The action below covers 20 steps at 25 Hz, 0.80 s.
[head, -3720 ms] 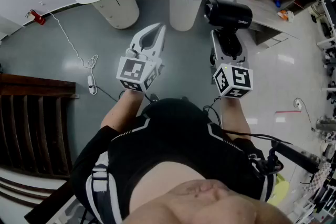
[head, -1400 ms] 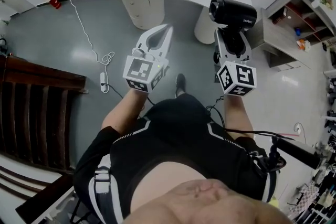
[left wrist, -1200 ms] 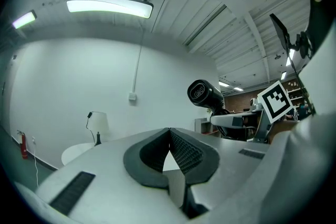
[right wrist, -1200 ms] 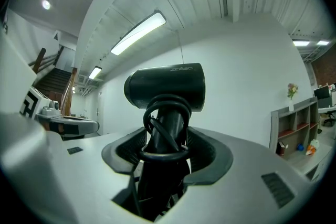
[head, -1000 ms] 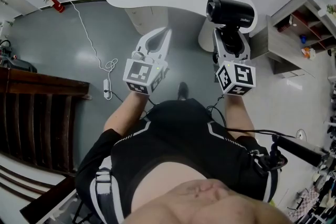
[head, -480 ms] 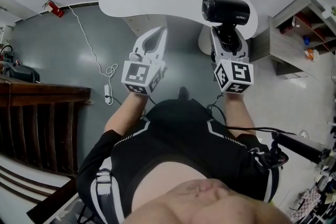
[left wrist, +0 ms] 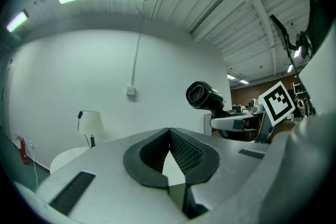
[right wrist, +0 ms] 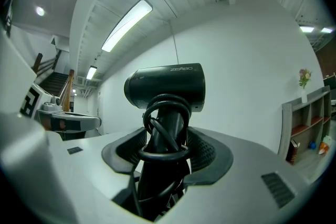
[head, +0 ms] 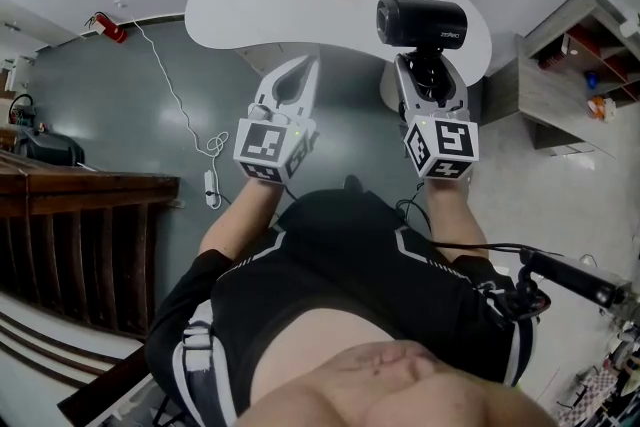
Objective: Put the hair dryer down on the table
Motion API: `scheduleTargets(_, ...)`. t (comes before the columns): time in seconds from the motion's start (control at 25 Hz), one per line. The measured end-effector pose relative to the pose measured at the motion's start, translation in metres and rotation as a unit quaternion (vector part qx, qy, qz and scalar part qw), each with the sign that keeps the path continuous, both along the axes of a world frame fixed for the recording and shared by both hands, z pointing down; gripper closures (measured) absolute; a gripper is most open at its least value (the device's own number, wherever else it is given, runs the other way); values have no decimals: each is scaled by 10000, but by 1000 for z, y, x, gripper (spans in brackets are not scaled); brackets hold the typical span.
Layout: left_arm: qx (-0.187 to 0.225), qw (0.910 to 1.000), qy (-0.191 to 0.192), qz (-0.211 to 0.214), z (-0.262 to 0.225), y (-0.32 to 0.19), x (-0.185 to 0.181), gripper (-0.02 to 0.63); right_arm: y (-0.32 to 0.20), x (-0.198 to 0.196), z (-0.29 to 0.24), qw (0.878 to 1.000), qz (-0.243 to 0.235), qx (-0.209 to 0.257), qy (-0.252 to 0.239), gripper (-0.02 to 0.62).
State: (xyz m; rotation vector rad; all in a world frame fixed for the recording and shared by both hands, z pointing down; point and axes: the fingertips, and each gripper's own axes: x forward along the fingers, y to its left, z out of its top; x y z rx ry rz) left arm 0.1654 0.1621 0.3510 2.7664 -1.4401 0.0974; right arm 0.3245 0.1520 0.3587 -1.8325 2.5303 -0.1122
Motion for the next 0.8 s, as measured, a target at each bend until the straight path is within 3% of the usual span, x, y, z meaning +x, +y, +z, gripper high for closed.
scheduleTargets(0.52, -126, 9998, -128, 53, 14, -20, 16, 574, -21, 12, 11, 9999, -32, 63, 108, 345)
scheduleTargets(0.8, -32, 9998, -142, 109, 18, -32, 4, 574, -34, -3, 14, 9999, -41, 23, 103, 345)
